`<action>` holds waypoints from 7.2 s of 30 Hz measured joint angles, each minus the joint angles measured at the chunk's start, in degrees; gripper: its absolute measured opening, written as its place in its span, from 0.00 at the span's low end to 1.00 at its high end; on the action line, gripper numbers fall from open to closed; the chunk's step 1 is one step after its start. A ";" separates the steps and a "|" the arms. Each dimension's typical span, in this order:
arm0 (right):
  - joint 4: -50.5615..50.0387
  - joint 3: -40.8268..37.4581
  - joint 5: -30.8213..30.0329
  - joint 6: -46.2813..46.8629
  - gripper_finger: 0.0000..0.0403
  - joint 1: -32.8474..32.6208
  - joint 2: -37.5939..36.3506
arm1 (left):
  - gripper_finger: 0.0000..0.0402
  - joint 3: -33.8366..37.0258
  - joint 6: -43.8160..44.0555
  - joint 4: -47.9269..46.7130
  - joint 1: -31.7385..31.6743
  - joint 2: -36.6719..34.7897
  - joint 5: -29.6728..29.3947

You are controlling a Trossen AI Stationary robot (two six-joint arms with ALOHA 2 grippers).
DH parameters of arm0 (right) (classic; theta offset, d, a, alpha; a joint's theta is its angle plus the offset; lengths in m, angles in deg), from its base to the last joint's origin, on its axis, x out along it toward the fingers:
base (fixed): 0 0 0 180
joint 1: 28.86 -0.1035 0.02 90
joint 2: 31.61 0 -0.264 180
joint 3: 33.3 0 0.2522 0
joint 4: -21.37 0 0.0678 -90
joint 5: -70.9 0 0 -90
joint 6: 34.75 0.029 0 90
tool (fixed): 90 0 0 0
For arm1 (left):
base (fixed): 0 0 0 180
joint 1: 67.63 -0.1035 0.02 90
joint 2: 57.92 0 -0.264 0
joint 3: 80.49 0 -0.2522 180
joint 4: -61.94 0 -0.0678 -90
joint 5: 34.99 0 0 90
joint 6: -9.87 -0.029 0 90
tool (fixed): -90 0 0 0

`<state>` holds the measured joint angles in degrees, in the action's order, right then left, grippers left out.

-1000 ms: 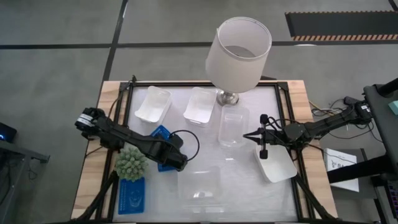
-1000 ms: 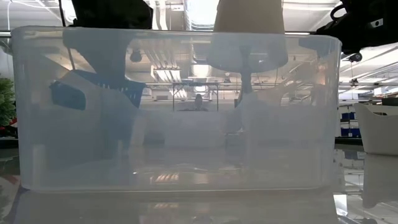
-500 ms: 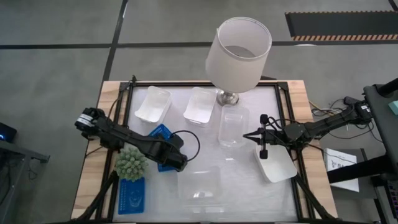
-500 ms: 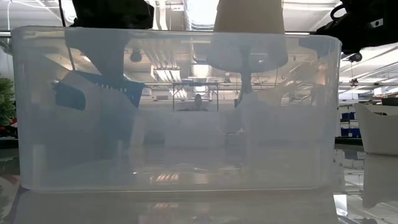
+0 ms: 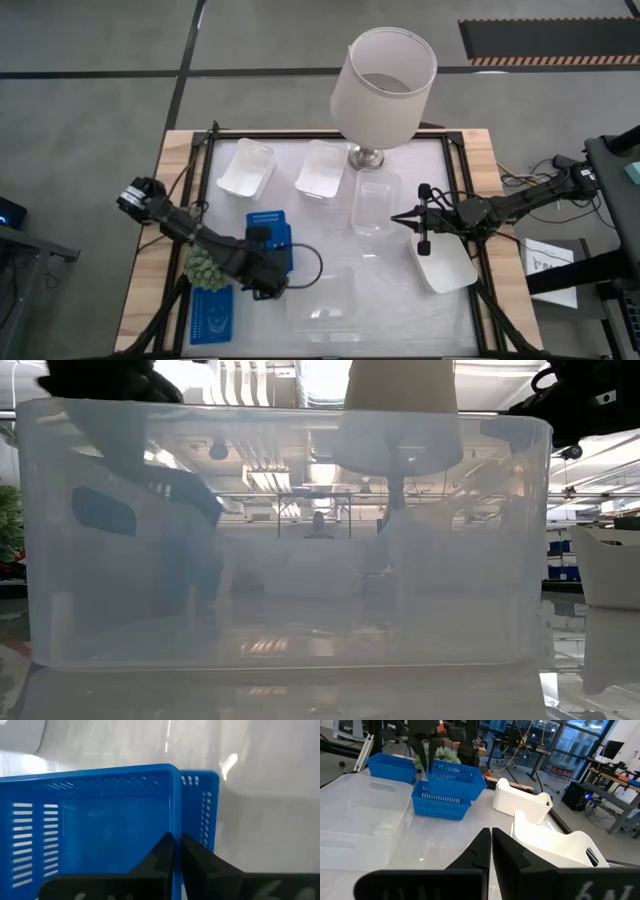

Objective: Stack baskets by color
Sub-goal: Stack the right blue bin on the middle blue bin, then stack the middle white bin on the left white bin

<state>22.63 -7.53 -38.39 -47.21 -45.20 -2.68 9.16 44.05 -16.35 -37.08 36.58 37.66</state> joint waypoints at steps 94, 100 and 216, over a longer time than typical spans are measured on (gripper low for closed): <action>-1.25 -0.02 0.28 2.99 0.02 -0.01 0.04 | 0.51 1.32 5.36 3.97 1.77 -4.25 -4.33; -1.41 -0.02 0.31 3.66 0.02 -0.02 0.04 | 0.51 2.58 5.38 4.21 1.90 -6.47 -11.88; -23.64 19.76 1.75 2.85 0.02 -2.53 8.63 | 0.01 13.21 -54.51 60.91 -42.56 7.67 15.99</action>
<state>-1.02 12.23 -36.64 -44.36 -47.73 5.95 22.37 -10.47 44.56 -79.64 44.26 53.65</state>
